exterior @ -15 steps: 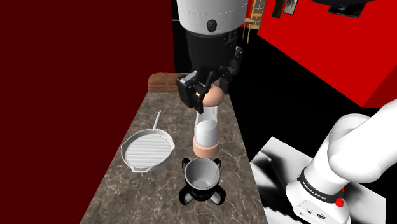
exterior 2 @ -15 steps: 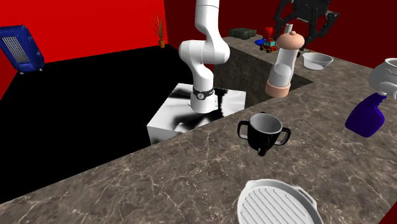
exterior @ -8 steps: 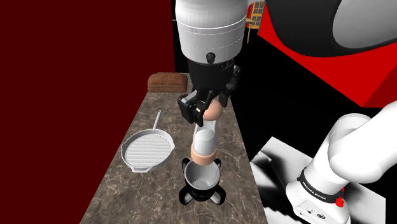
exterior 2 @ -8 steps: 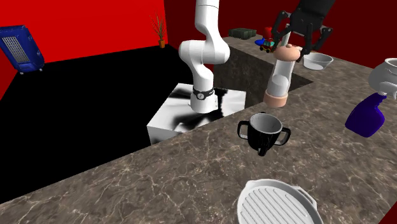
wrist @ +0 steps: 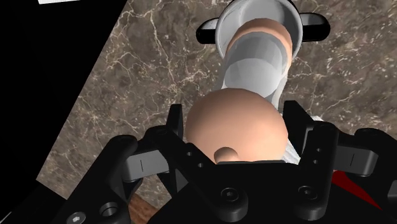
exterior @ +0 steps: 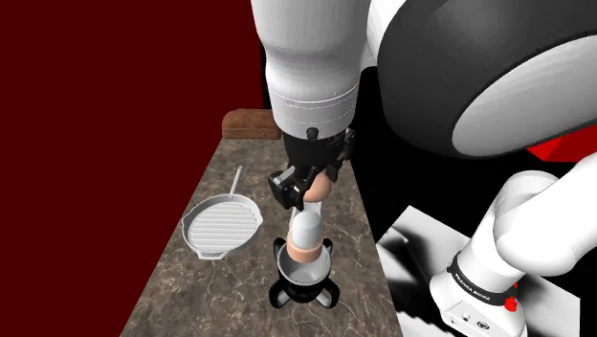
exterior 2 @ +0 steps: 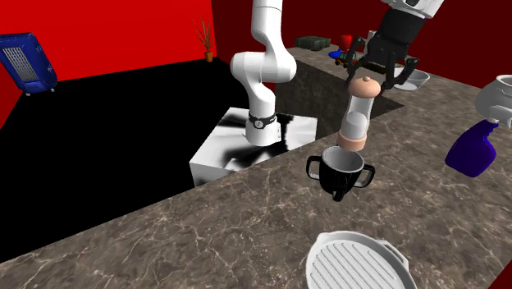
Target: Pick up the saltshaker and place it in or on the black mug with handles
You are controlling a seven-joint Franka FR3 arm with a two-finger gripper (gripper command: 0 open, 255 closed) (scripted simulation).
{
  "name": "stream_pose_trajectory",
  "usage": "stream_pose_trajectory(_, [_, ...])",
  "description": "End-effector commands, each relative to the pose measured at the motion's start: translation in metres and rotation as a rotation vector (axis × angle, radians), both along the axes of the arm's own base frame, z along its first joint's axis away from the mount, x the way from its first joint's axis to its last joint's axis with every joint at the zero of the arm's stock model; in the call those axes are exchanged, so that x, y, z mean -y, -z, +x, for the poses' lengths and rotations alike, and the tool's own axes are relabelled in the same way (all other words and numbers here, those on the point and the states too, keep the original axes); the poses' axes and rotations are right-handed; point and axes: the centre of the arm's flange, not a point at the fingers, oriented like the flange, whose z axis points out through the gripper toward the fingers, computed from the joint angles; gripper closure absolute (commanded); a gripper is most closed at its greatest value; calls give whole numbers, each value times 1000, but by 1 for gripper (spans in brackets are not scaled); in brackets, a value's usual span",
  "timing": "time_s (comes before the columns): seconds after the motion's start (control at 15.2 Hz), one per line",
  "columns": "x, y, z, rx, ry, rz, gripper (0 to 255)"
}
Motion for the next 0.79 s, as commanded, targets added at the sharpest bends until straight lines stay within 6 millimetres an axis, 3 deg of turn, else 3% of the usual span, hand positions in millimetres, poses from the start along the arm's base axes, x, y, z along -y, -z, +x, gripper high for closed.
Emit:
stream_pose_trajectory(0.0, [0,10,0,1,0,0,255])
stream_pose_trajectory(0.53, [0,50,0,1,0,0,255])
stream_pose_trajectory(0.73, [0,50,0,1,0,0,255])
